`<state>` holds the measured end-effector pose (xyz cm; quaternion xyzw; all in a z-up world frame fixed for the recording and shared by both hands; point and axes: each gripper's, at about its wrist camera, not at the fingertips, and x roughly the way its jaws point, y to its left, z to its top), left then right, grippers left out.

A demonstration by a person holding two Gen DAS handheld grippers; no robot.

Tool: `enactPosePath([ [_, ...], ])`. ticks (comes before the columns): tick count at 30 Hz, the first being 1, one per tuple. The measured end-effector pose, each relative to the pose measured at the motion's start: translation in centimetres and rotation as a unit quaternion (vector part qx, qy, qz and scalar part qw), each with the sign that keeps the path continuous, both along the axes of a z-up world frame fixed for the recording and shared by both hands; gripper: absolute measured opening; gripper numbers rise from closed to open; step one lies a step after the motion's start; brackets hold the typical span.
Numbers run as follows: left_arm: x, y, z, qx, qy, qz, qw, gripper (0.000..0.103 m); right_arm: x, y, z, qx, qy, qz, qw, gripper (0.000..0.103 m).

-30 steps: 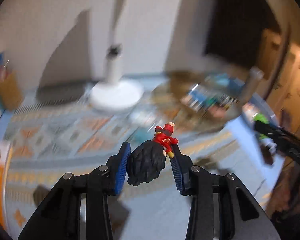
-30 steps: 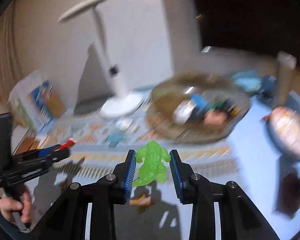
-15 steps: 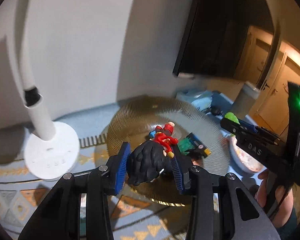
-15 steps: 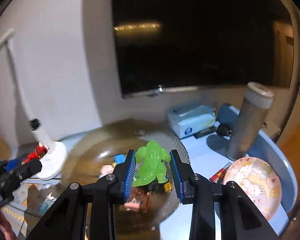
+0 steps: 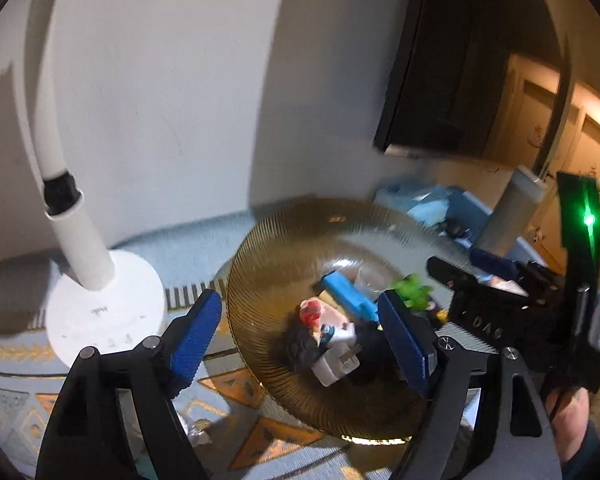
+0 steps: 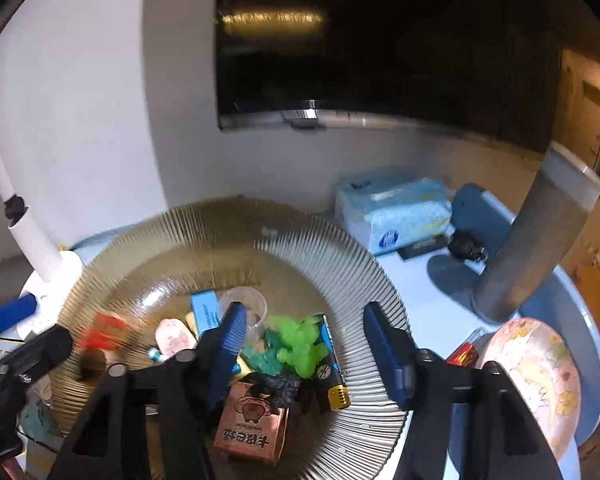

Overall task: Organize rigid objects
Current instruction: 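Lower both held figures into the amber bowl and open both tools, then withdraw both open tools from the bowl back over the table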

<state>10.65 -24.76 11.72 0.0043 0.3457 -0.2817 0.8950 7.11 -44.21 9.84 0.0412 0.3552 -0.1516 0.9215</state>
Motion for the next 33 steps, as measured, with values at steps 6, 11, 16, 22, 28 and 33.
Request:
enactPosePath([
  [6,-3.5,4.3,3.9,-0.028,-0.02,0.011,0.9993,0.079,-3.3,2.5,3.6,0.045,-0.027,0.04,0.998,0.06],
  [11,-7.5,9.1,6.5,-0.05,-0.034,0.035,0.9975,0.082,-7.2,5.8,6.9,0.078,-0.055,0.086,0.992,0.065],
  [16,-11.4,13.9,7.5,-0.054,-0.047,0.069,0.995,0.087,-10.9,10.3,8.7,0.089,-0.069,0.131,0.985,0.072],
  [22,-15.0,19.2,3.1,-0.007,-0.051,0.138,0.9892,0.102,-14.9,16.6,5.2,0.069,-0.064,0.175,0.98,0.09],
  [28,-15.0,22.4,-5.5,0.069,0.005,0.195,0.9783,0.102,-16.1,20.1,-2.8,-0.016,-0.03,0.182,0.983,0.09],
  [33,-14.8,23.2,-8.6,0.087,0.022,0.203,0.9751,0.102,-15.7,19.1,-6.0,-0.011,-0.004,0.169,0.986,0.09],
])
